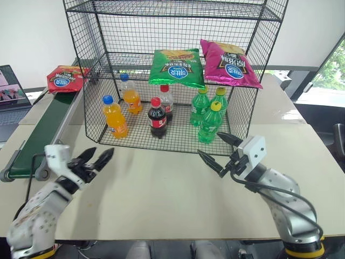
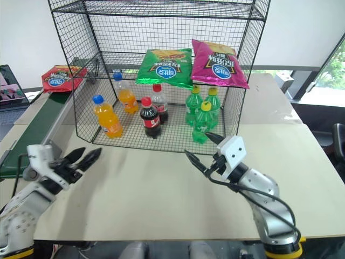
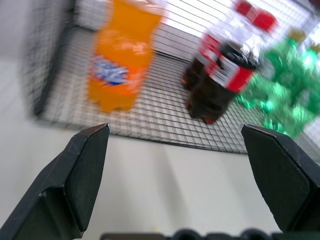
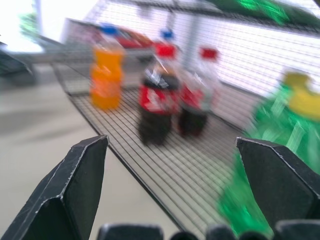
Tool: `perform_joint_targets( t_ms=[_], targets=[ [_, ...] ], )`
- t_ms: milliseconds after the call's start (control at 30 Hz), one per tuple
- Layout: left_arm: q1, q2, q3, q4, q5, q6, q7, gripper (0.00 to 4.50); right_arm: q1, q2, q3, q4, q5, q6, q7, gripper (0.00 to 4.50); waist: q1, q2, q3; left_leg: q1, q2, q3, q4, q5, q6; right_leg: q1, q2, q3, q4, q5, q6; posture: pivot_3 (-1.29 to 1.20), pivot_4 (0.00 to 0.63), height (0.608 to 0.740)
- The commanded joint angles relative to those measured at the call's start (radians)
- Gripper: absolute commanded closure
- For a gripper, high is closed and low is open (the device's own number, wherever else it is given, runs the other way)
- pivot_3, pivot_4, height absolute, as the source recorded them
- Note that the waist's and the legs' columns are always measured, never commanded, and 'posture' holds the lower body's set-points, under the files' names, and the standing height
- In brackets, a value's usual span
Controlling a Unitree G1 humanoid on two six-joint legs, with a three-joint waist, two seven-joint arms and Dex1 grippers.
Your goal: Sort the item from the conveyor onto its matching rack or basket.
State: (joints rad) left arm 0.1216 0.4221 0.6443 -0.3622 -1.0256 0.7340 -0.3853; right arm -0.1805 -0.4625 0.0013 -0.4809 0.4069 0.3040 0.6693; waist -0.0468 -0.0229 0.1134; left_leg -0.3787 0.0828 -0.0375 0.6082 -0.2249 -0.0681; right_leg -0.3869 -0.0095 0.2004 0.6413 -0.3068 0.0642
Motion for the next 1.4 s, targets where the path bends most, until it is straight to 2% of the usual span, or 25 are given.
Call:
perform_joint_targets(
  t_ms=[33,167,267,467,767,1133,1400],
  targets=[
    [0.069,-0.03,0.16,-0.056,-0.289,0.02,0.166,0.03,-0.108,-0.004,0.02,-0.007,0.103,0.034,0.087,0.0,0.0,0.0,0.0,0.0,0.0,0.0,0.0,0.0,0.0,0.0,0.0,0.0,0.0,0.0,0.0,0.0,0.15,0.74],
    [0.165,-0.069,0.267,-0.057,-0.527,-0.031,0.292,0.03,-0.185,0.001,0.053,0.018,0.15,0.042,0.166,0.0,0.006,-0.001,0.0,0.0,0.0,-0.002,0.0,0.0,0.0,0.001,0.0,-0.001,0.0,0.0,0.0,0.0,0.15,0.74],
    [0.21,-0.09,0.316,-0.021,-0.644,-0.078,0.362,0.03,-0.225,0.003,0.079,0.032,0.175,0.043,0.219,0.0,0.009,-0.001,0.0,0.0,0.0,-0.003,0.001,0.0,0.0,0.001,0.0,-0.002,0.0,0.0,0.0,0.0,0.15,0.74],
    [0.169,-0.073,0.322,0.091,-0.755,-0.156,0.476,0.03,-0.29,0.029,0.111,0.055,0.195,0.037,0.267,0.0,0.009,-0.001,0.0,0.002,0.0,-0.003,0.0,0.0,0.0,0.001,0.0,-0.004,0.001,-0.001,-0.002,0.0,0.15,0.74],
    [0.087,-0.041,0.308,0.163,-0.775,-0.206,0.551,0.03,-0.294,0.032,0.098,0.024,0.204,0.056,0.25,0.0,0.012,-0.003,-0.001,0.001,0.0,-0.004,-0.002,0.0,-0.001,0.0,0.0,-0.004,0.0,-0.001,-0.003,0.0,0.15,0.74],
    [0.111,-0.044,0.317,0.191,-0.777,-0.214,0.544,0.03,-0.298,0.04,0.086,-0.019,0.269,0.083,0.235,0.0,0.011,-0.003,-0.001,0.001,0.0,-0.004,-0.002,0.0,-0.002,0.0,0.0,-0.004,0.0,-0.002,-0.003,0.0,0.15,0.74],
    [0.122,-0.026,0.32,0.227,-0.771,-0.211,0.51,0.03,-0.32,0.035,0.099,0.007,0.3,0.045,0.341,0.0,0.009,-0.003,-0.001,0.001,0.0,-0.004,-0.002,0.0,-0.002,-0.001,0.0,-0.005,-0.001,-0.002,-0.003,0.0,0.15,0.74]
  ],
)
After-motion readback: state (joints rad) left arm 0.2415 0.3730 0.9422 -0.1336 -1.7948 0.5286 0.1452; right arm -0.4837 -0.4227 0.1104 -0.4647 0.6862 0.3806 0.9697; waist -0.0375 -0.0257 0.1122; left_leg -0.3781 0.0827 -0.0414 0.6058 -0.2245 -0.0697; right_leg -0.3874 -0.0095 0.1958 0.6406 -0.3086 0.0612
